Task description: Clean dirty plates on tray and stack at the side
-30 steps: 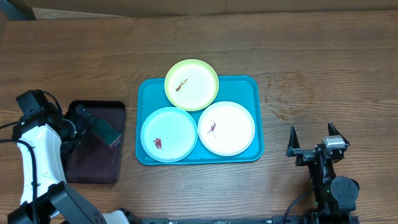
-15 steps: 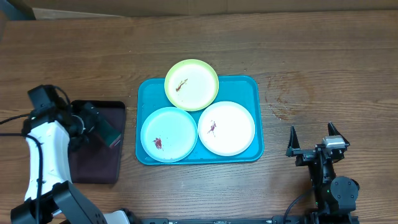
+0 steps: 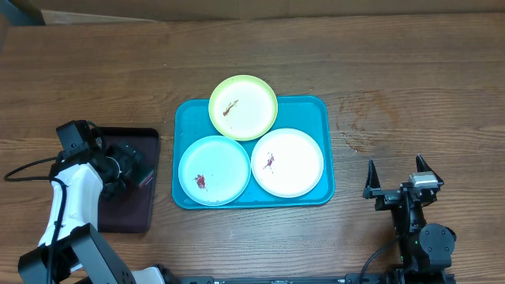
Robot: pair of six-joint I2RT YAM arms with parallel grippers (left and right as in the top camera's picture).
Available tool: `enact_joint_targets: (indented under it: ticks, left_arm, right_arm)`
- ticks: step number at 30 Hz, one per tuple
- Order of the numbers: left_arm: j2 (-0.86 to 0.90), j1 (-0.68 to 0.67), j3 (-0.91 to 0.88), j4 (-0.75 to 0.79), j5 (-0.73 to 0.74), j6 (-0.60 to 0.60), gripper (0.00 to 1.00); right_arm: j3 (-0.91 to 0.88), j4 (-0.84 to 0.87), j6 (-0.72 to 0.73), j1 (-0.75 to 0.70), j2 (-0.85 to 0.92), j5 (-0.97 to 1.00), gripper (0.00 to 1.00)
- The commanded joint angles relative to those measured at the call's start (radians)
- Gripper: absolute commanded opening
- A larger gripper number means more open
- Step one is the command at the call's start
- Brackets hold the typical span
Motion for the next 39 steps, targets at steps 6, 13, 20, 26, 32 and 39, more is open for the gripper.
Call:
enact_joint_targets:
  ticks: [6, 13, 20, 26, 32, 39]
  left_arm:
    - [0.024, -0.001, -0.022, 0.056, -0.018, -0.021, 0.94]
    - [0.164, -0.001, -0.022, 0.088, -0.014, -0.021, 0.95]
    - [0.209, -0.001, -0.022, 0.12, -0.008, -0.02, 0.79]
    - [0.209, -0.001, -0.021, 0.115, -0.011, -0.02, 0.38]
    - [0.209, -0.001, -0.019, 0.114, -0.011, -0.019, 0.41]
    - [0.209, 0.001, 0.035, 0.023, -0.008, 0.01, 1.0]
  right_arm:
    - [-0.01, 0.006, -0.001, 0.005, -0.008, 0.0, 1.0]
    - [-0.01, 0.006, -0.001, 0.005, -0.008, 0.0, 1.0]
    - [-0.01, 0.006, -0.001, 0.005, -0.008, 0.0, 1.0]
    - [-0.01, 0.006, -0.001, 0.005, -0.008, 0.0, 1.0]
    - [-0.01, 0.006, -0.001, 0.005, -0.008, 0.0, 1.0]
    - [-0.01, 0.006, -0.001, 0.005, -0.008, 0.0, 1.0]
